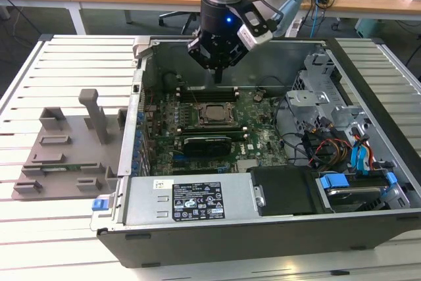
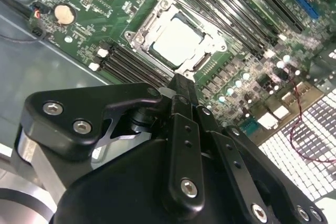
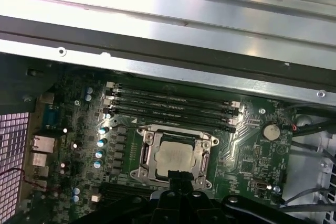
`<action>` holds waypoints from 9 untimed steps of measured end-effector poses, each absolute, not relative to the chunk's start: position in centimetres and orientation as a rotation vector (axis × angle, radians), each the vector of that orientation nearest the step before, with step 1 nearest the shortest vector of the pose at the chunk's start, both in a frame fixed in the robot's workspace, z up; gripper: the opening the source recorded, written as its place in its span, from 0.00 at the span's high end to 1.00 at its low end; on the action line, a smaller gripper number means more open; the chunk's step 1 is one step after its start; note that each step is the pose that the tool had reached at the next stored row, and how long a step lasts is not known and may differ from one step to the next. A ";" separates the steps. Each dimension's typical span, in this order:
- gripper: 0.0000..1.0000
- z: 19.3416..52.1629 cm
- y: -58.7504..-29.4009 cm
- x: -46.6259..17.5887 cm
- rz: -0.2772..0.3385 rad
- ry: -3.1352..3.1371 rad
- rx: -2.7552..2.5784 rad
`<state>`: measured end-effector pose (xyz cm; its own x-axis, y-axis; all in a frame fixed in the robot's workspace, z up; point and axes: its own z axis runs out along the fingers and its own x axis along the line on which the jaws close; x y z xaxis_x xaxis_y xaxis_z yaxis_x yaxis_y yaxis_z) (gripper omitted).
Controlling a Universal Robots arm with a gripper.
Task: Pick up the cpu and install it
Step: 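Install the first cpu locking lever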
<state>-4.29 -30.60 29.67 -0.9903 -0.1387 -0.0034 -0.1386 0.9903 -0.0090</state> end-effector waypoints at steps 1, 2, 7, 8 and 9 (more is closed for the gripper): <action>0.89 29.6 -30.6 -4.3 -0.013 3.136 -0.201; 0.89 29.6 -30.6 -4.3 -0.012 3.143 -0.176; 0.89 29.6 -30.6 -4.3 -0.012 3.153 -0.098; 0.89 29.6 -30.6 -4.3 -0.012 3.153 -0.098; 0.89 29.6 -30.6 -4.3 -0.012 3.153 -0.098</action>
